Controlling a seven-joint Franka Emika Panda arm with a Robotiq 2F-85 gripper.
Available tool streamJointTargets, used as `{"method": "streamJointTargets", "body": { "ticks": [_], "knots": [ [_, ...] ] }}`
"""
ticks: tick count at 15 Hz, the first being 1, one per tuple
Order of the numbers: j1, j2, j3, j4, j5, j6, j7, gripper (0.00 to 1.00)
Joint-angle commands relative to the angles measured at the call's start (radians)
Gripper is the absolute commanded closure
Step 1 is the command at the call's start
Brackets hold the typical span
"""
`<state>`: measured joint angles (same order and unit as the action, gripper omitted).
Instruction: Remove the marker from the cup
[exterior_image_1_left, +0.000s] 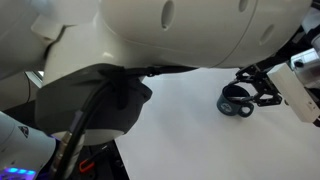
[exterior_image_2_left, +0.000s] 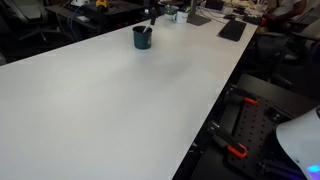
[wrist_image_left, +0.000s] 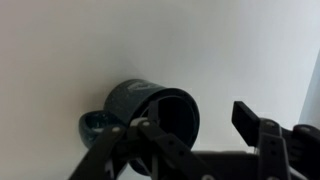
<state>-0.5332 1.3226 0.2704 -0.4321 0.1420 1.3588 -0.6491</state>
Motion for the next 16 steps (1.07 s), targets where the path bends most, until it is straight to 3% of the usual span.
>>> {"method": "streamJointTargets", "body": {
  "ticks": [1, 6, 7, 8, 9, 16],
  "knots": [
    [0.029, 0.063, -0.046, 0.125, 0.040, -0.062, 0.002, 0.17],
    [0.028, 0.063, -0.046, 0.125, 0.040, -0.065, 0.002, 0.14],
    [0.031, 0.067, -0.045, 0.126, 0.040, -0.057, 0.002, 0.04],
    [0.008, 0.011, -0.008, 0.009, 0.007, 0.003, 0.007, 0.02],
    [0.011, 0.017, -0.011, 0.012, 0.008, 0.009, 0.009, 0.00],
    [0.007, 0.035, -0.011, 0.009, 0.008, 0.056, 0.023, 0.00]
  ]
}}
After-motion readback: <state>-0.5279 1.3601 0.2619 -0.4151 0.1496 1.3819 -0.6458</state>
